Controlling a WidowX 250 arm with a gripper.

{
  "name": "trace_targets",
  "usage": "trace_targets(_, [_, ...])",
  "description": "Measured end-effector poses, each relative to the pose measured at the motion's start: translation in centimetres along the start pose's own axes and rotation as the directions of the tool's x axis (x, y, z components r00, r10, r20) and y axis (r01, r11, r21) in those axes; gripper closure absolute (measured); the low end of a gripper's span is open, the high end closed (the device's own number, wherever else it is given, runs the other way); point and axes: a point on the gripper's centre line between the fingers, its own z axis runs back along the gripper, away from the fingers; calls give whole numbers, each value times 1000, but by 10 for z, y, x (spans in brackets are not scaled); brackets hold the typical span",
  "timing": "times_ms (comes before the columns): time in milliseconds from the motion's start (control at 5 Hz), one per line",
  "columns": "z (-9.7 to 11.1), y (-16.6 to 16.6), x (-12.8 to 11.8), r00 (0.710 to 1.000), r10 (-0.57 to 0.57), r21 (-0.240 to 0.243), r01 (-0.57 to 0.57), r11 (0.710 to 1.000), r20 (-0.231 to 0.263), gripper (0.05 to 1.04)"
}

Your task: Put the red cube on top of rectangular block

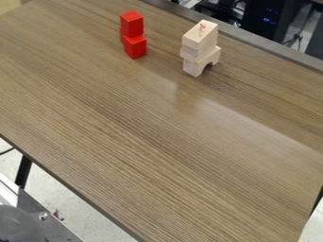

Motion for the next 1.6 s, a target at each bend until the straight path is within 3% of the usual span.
trace_targets(200, [15, 41, -3, 997, -68, 8, 69, 998, -40, 83])
trace_targets(600, [8, 95, -32, 965, -91, -76, 74, 994, -245, 83])
trace_targets(800, [-2, 97, -43, 932, -182, -168, 134, 977, -314, 83])
trace_targets(1000, [-22, 96, -60, 908, -278, -223, 214, 951, -314, 83])
trace_targets(1200, [-37, 89, -62, 899, -353, -243, 292, 925, -261, 83])
trace_targets(1400, [-59, 89, -72, 895, -382, -212, 337, 917, -232, 83])
trace_targets(1600, [-72, 85, -76, 897, -392, -118, 375, 919, -205, 83])
